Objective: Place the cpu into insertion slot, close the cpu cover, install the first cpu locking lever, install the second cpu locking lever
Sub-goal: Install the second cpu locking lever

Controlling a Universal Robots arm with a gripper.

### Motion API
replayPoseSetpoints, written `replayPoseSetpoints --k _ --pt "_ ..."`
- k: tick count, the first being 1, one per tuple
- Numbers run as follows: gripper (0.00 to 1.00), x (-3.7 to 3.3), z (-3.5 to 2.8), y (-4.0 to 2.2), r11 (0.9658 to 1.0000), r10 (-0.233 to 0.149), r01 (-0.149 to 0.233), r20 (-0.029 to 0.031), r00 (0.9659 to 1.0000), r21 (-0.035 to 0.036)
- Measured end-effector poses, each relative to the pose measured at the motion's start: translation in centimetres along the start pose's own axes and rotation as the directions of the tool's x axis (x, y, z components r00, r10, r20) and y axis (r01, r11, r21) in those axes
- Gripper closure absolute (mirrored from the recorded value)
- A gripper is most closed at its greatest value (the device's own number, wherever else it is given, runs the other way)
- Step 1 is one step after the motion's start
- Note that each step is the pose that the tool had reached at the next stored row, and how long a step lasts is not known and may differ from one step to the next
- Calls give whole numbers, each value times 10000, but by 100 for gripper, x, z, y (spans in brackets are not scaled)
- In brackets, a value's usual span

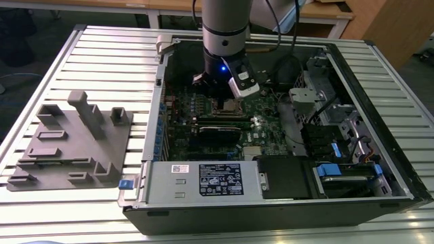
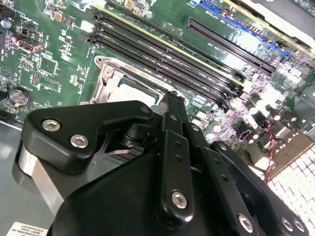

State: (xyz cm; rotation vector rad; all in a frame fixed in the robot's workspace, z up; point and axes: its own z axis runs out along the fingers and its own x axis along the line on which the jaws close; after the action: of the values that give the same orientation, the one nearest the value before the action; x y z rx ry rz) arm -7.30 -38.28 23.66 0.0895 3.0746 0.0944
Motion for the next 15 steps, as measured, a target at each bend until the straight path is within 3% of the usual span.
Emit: replayPoseSetpoints --k 9,15 --pt "89 91 77 -10 10000 0 0 1 10000 8" --pt "89 97 96 -12 10000 0 0 -1 10000 16"
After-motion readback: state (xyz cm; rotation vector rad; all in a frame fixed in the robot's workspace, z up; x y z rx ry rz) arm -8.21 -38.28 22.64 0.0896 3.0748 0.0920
